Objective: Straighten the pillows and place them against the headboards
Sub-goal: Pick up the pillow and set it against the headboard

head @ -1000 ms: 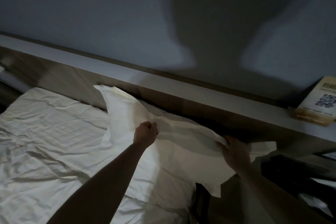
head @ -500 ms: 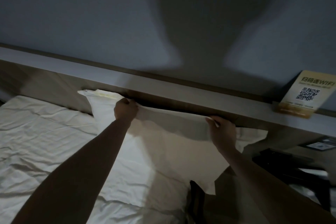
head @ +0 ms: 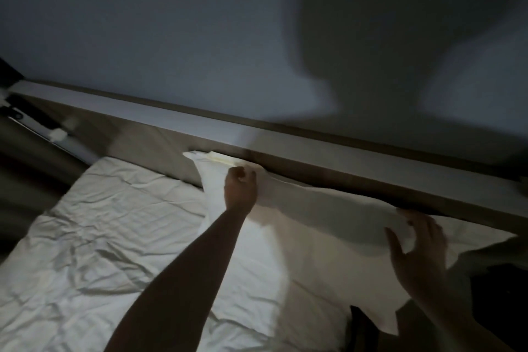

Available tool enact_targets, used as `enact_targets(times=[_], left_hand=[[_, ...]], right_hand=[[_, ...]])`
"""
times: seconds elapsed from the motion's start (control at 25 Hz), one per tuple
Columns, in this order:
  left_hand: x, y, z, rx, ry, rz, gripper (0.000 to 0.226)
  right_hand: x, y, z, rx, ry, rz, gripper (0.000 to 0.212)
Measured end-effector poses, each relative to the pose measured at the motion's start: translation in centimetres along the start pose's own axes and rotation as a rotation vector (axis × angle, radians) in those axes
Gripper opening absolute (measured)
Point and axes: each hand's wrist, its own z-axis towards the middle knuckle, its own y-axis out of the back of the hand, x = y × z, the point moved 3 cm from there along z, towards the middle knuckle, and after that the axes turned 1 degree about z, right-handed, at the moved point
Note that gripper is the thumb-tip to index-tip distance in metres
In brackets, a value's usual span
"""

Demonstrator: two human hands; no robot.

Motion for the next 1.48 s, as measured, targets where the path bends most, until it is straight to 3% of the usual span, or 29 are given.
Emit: enact_targets(times=[0.2, 0.48, 0.6, 0.72, 0.88, 1.08, 1.16, 1.28, 1.4, 1.48], left_hand=[[-0.4, 2.1, 1.0, -0.033, -0.115, 0.243, 0.06], [-1.1, 5.6, 6.2, -0.006, -0.057, 0.312, 0.073], [-0.9, 6.5, 8.3, 0.093, -0.086, 0.369, 0.068], [0.3, 6.8, 8.5, 0.046, -0.188, 0.444, 0.062], [1.0, 5.6, 8.0, 0.084, -0.48, 0.809, 0.053], [0.1, 7.7, 10.8, 0.055, -0.364, 1.107, 0.036], [0.0, 8.3, 12.7, 0.022, -0.343, 1.025, 0.03], [-0.9, 8.5, 14.5, 0.064, -0.293, 0.693, 0.009], [-1.6, 8.1, 11.4, -0.073, -0.204, 0.548, 0.02], [-0.2, 6.7, 7.5, -0.143, -0.256, 0.467, 0.038]], right_hand=[[-0.2, -3.4, 0.5, 0.22, -0.028, 0.04, 0.06], [0.0, -3.7, 2.4, 0.21, -0.02, -0.02, 0.059], [-0.9, -3.1, 1.5, 0.197, -0.008, -0.028, 0.067], [-1.7, -1.6, 0.8, 0.171, -0.022, -0.016, 0.07], [-2.8, 0.3, -0.9, 0.193, -0.059, -0.056, 0.067], [-3.9, 1.0, -1.7, 0.247, -0.034, -0.121, 0.069], [-3.7, 0.6, -1.5, 0.26, -0.018, -0.129, 0.069], [-3.0, -0.2, -1.3, 0.263, 0.0, -0.105, 0.07], [-2.8, -1.1, -1.5, 0.271, -0.013, -0.095, 0.072], [-3.2, -1.5, -1.9, 0.269, -0.025, -0.125, 0.076]])
